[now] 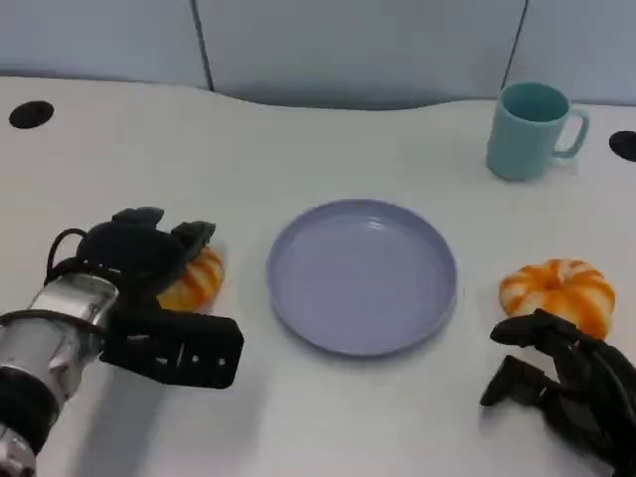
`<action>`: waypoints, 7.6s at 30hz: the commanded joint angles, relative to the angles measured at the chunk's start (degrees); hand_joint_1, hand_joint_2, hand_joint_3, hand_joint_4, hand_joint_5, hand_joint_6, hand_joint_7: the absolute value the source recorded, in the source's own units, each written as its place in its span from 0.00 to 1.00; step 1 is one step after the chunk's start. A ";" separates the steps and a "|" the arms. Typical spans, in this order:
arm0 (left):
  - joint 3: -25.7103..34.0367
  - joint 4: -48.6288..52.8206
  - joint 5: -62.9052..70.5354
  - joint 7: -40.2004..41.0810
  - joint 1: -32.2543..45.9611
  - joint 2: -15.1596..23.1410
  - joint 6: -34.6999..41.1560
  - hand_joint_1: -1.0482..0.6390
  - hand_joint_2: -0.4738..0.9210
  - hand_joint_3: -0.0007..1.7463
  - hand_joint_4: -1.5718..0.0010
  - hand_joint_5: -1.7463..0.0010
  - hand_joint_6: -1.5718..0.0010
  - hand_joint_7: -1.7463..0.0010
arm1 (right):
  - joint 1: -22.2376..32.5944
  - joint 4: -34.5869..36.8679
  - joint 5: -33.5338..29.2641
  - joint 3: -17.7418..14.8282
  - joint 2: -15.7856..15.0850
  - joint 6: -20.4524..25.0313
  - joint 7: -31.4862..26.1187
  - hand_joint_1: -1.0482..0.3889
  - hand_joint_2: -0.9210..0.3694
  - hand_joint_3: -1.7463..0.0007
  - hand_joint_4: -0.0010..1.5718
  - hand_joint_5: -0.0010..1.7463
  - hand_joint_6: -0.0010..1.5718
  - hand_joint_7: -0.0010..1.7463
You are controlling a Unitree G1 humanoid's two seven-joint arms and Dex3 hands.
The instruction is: Grasp the bread from the table and place it into the plate.
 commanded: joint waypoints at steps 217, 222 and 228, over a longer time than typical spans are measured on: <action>36.02 -47.62 -81.29 -17.02 45.93 -27.87 3.19 0.42 1.00 0.16 0.55 0.17 0.53 0.47 | 2.81 -1.13 0.38 0.82 -0.27 0.36 1.45 0.41 0.00 0.90 0.41 0.79 0.42 0.54; 36.85 -45.44 -80.30 -17.73 46.24 -27.75 2.18 0.43 1.00 0.16 0.56 0.14 0.53 0.40 | 2.02 0.08 -0.25 0.86 -0.45 -0.44 0.77 0.39 0.00 0.90 0.41 0.79 0.43 0.54; 37.12 -43.40 -78.86 -18.26 46.48 -27.67 0.45 0.45 1.00 0.20 0.56 0.11 0.53 0.36 | 1.69 0.34 -0.32 0.71 -0.71 -0.81 0.67 0.39 0.00 0.90 0.40 0.80 0.42 0.54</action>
